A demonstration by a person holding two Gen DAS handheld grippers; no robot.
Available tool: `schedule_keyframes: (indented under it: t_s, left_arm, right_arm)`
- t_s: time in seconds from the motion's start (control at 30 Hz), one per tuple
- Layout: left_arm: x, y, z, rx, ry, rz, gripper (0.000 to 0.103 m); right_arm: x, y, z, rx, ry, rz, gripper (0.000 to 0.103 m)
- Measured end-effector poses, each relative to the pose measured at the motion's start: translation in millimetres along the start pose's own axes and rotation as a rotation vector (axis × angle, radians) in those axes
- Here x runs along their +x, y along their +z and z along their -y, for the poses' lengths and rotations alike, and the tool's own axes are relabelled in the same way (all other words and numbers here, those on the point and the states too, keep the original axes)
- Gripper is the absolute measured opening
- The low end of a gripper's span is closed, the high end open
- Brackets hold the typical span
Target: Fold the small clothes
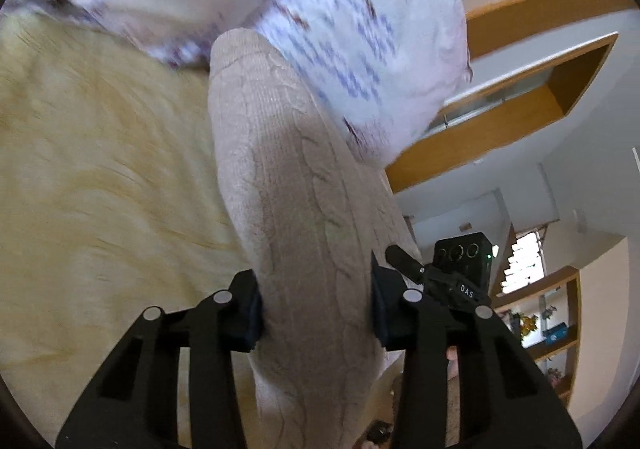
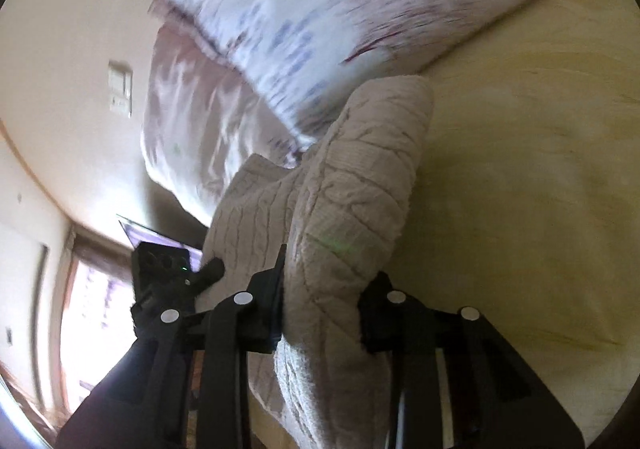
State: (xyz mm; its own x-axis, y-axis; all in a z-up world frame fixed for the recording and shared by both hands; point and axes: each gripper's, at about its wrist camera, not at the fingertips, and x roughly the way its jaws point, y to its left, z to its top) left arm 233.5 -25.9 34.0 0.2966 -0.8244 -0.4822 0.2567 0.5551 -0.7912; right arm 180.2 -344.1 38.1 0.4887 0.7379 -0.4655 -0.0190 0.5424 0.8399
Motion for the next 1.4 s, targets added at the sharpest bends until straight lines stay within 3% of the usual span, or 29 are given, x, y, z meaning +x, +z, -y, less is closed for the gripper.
schedule_keyframes:
  t_s: [0.13,0.3,0.4,0.6,0.73,0.8,0.83,0.93,1.1,1.2,1.3,1.4]
  left_arm:
    - [-48.8,13.9,-25.6,-0.004,0.047,0.066,0.041]
    - [-75.6,21.3,-84.7,-0.116,0.160,0.093,0.046]
    - [-74.9,11.7,-109.4,-0.198,0.123,0.088,0.051]
    - [-100.9,3.4,-87.0,-0.070,0.239,0.188,0.071]
    - [-115.7,-7.2,-46.5,0.120,0.421,0.297,0.082]
    - [-113.9,-13.7,-30.3,0.214,0.478,0.304,0.085]
    - [-109.1,-17.3,-20.4,0.267,0.511,0.301,0.088]
    - [-91.2,-24.3,-2.8,0.369,0.604,0.279,0.091]
    - [-78.5,-31.5,-5.8,0.387,0.685,0.243,0.091]
    - [-79.1,-33.8,-11.9,0.362,0.722,0.240,0.091]
    - [-87.9,-37.0,-12.5,0.352,0.733,0.260,0.091]
    - [-94.2,-41.3,-11.8,0.355,0.756,0.271,0.091]
  right_arm:
    - [43.9,-4.0,-34.6,-0.104,-0.022,0.015,0.028]
    - [99.9,-13.4,-34.2,-0.133,-0.205,-0.058,0.033]
    - [97.2,-12.8,-29.4,-0.094,-0.180,-0.055,0.040]
    - [67.1,-3.3,-24.0,-0.065,-0.187,0.037,0.044]
    - [77.0,5.5,-23.0,-0.068,-0.203,0.044,0.044]
    - [85.8,5.2,-24.2,-0.097,-0.224,0.035,0.031]
    - [88.1,5.6,-29.3,-0.145,-0.254,0.061,0.013]
    - [80.4,8.6,-28.9,-0.157,-0.309,0.133,0.010]
    - [95.1,10.9,-10.2,-0.133,-0.418,0.075,0.012]
    - [80.3,7.1,-22.0,-0.163,-0.469,0.104,0.033]
    - [56.8,-5.4,-41.3,-0.220,-0.427,0.137,0.034]
    - [45.5,-26.7,-60.9,-0.281,-0.341,0.092,0.034]
